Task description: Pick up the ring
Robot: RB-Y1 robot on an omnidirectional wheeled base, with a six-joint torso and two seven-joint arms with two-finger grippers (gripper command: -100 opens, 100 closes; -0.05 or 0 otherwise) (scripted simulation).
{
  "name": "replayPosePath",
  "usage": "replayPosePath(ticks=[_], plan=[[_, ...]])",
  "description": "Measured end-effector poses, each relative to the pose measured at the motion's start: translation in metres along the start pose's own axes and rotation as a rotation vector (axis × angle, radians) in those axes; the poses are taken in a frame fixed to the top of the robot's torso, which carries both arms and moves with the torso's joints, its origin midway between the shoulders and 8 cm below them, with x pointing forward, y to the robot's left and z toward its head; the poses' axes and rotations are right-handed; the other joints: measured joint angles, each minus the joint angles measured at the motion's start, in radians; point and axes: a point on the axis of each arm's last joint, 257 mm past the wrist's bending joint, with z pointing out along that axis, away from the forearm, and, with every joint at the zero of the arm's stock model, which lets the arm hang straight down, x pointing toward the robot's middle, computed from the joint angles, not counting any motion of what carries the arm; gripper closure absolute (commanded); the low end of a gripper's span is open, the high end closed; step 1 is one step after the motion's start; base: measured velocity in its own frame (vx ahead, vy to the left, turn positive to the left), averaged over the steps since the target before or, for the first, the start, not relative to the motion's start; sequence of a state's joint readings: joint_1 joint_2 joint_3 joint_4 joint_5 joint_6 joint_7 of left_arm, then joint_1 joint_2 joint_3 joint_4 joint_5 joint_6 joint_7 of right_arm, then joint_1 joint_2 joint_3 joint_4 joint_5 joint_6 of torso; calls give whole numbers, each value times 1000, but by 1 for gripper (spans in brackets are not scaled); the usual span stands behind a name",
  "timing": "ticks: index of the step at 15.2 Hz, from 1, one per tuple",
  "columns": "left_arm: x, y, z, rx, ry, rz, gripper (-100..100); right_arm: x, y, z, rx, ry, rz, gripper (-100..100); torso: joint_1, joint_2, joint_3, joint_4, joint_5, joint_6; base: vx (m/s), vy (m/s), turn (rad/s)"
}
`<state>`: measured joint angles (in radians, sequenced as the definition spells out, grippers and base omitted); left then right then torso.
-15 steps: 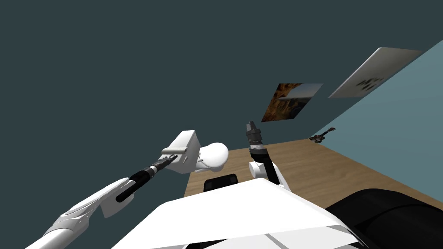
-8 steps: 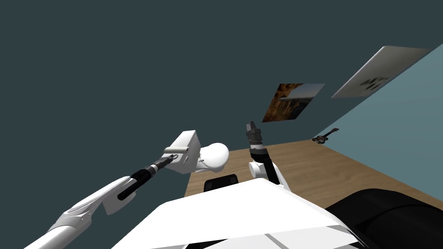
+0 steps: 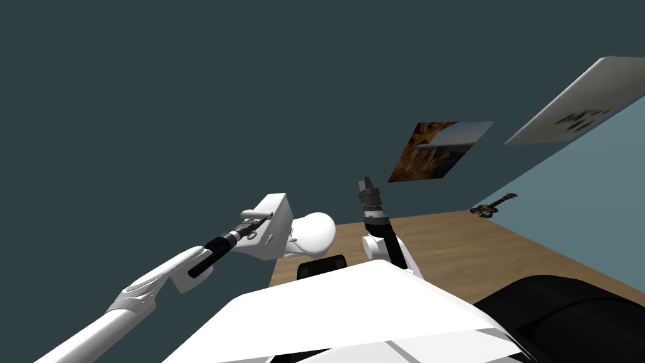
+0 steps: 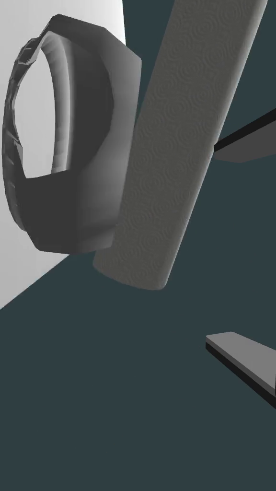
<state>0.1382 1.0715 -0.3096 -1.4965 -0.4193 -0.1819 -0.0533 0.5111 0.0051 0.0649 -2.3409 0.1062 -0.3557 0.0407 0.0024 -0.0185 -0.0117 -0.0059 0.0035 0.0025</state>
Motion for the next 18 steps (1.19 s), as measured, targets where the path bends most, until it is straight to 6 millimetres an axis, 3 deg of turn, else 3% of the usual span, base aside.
replayPosePath(ticks=[2, 4, 7, 13, 18], plan=[[-16, -17, 7, 31, -28, 14, -100, 0, 0, 0, 0, 0, 0, 0, -1, -6, -3, -1, 0, 0, 203, -34, 90], [-29, -30, 12, 57, -54, 26, -100, 0, 0, 0, 0, 0, 0, 0, -1, 4, 2, 0, 0, 0, -11, -16, 47], [-32, -37, 15, 66, -61, 31, -100, 0, 0, 0, 0, 0, 0, 0, 1, 10, 5, 2, 0, 0, 0, -4, 10], [-33, -35, 14, 63, -58, 34, -100, 0, 0, 0, 0, 0, 0, 0, 2, 12, 6, 2, 0, 0, -1, 5, -30], [-40, -7, 3, 22, -28, 39, -100, 0, 0, 0, 0, 0, 0, 0, 2, 12, 6, 2, 0, 0, -2, -3, -49]])
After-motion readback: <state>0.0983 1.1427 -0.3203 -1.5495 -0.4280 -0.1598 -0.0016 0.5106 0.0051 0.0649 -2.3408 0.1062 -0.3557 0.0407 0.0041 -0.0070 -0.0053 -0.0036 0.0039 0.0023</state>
